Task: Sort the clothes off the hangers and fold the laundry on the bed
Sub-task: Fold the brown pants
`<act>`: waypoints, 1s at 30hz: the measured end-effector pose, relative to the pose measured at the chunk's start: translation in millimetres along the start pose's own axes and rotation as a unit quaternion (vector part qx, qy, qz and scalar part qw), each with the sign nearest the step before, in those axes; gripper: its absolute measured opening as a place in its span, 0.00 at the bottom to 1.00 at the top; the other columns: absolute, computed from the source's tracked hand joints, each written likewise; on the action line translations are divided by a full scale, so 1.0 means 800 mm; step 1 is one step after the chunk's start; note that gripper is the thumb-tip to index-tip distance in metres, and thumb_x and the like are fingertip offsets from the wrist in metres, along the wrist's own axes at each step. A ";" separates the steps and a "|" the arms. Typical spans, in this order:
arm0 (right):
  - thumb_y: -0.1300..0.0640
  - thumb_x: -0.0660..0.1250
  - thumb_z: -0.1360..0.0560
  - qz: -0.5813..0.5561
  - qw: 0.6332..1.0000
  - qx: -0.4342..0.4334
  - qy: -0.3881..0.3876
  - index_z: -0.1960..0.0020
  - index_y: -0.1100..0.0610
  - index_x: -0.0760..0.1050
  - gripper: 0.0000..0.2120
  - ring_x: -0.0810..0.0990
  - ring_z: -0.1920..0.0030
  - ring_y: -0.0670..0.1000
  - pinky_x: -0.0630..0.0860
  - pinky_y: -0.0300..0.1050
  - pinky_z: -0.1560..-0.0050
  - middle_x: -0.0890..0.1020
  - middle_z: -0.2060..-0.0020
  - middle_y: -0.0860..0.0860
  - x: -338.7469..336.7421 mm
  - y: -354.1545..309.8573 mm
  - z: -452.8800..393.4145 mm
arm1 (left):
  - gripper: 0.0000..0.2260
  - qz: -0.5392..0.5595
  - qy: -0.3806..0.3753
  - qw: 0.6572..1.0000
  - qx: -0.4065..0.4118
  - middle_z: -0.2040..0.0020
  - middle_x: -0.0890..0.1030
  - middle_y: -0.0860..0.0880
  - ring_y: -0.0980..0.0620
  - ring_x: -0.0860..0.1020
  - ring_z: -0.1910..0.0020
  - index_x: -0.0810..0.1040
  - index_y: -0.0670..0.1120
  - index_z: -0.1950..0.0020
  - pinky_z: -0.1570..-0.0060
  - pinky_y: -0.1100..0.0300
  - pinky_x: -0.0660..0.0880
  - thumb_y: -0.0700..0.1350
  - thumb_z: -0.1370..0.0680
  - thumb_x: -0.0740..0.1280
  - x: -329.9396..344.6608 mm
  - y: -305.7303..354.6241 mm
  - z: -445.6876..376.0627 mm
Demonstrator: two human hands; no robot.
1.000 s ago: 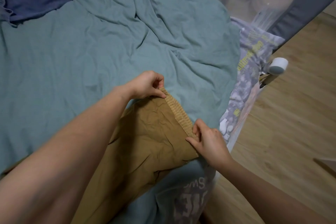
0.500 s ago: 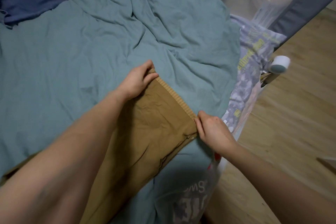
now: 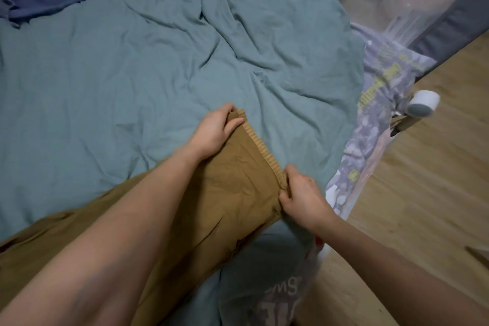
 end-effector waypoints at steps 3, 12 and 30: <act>0.68 0.58 0.26 -0.001 0.999 0.022 0.037 0.49 0.58 0.62 0.10 0.76 0.54 0.63 0.69 0.52 0.56 0.78 0.58 0.59 -0.006 0.009 -0.006 | 0.15 0.068 0.054 0.996 0.021 0.50 0.76 0.43 0.47 0.75 0.50 0.70 0.42 0.35 0.49 0.62 0.66 0.46 0.19 0.63 0.001 0.009 0.009; 0.68 0.62 0.31 0.131 0.929 -0.291 0.187 0.34 0.60 0.70 0.24 0.69 0.34 0.59 0.68 0.52 0.36 0.72 0.35 0.58 0.003 -0.167 -0.047 | 0.16 -0.085 0.245 0.962 -0.086 0.44 0.79 0.47 0.45 0.74 0.44 0.74 0.45 0.37 0.42 0.52 0.66 0.52 0.20 0.59 -0.082 -0.093 0.146; 0.54 0.62 0.21 0.293 0.885 -0.348 0.098 0.50 0.61 0.71 0.09 0.72 0.50 0.59 0.69 0.53 0.49 0.74 0.52 0.59 0.040 -0.187 -0.111 | 0.12 -0.055 0.145 0.982 -0.111 0.55 0.75 0.49 0.47 0.77 0.53 0.76 0.48 0.54 0.55 0.51 0.74 0.56 0.21 0.62 -0.080 -0.137 0.202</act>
Point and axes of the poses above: each hand's wrist, its own z-axis away from the middle knuckle, its own x-axis out of the palm, y = z × x, the point moved 6 cm from there along -z, towards the middle knuckle
